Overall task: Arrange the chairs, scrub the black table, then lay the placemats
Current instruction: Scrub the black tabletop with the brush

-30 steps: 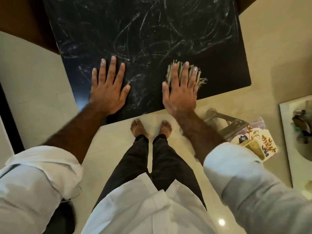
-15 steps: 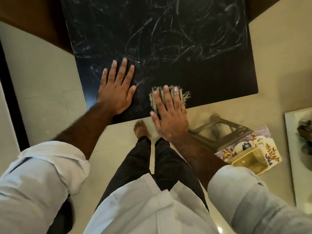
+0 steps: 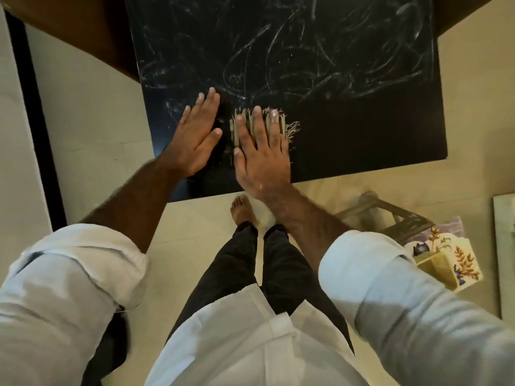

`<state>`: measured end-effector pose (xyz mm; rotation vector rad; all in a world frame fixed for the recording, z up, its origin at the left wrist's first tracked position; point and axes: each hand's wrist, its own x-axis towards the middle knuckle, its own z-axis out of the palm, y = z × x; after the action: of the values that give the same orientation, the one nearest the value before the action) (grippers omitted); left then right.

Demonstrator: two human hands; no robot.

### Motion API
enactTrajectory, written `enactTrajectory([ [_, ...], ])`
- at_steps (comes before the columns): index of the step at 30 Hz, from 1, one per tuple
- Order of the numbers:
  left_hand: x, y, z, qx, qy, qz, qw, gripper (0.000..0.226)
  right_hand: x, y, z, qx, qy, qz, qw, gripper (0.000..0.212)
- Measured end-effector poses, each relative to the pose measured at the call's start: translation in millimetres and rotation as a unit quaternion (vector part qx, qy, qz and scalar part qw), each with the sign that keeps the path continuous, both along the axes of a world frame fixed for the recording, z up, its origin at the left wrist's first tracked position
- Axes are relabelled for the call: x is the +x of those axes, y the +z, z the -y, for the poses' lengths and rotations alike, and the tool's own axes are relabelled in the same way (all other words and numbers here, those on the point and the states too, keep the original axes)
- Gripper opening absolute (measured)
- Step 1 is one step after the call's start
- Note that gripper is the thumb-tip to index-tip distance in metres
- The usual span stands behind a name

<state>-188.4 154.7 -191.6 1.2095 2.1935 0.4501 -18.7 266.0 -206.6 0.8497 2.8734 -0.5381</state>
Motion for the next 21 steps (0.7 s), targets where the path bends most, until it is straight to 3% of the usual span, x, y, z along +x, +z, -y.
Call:
enactTrajectory([
  [3, 14, 7, -6, -0.015, 0.005, -0.05, 0.999, 0.074, 11, 14, -35, -0.082, -0.017, -0.034, 0.996, 0.068],
  [8, 79, 8, -42, -0.038, -0.021, -0.177, 0.983, 0.078, 67, 12, -111, 0.004, -0.184, 0.021, 0.983, 0.069],
  [15, 123, -24, -81, -0.048, 0.014, -0.207, 0.977, 0.077, 75, -11, -126, 0.079, -0.131, 0.034, 0.988, 0.069],
  [19, 147, -20, -54, -0.058, -0.044, -0.203, 0.976, 0.078, 75, -13, -126, 0.087, -0.131, 0.034, 0.987, 0.07],
  [21, 138, -21, -30, -0.079, -0.029, -0.204, 0.975, 0.078, 76, -13, -127, 0.094, -0.128, 0.035, 0.987, 0.07],
])
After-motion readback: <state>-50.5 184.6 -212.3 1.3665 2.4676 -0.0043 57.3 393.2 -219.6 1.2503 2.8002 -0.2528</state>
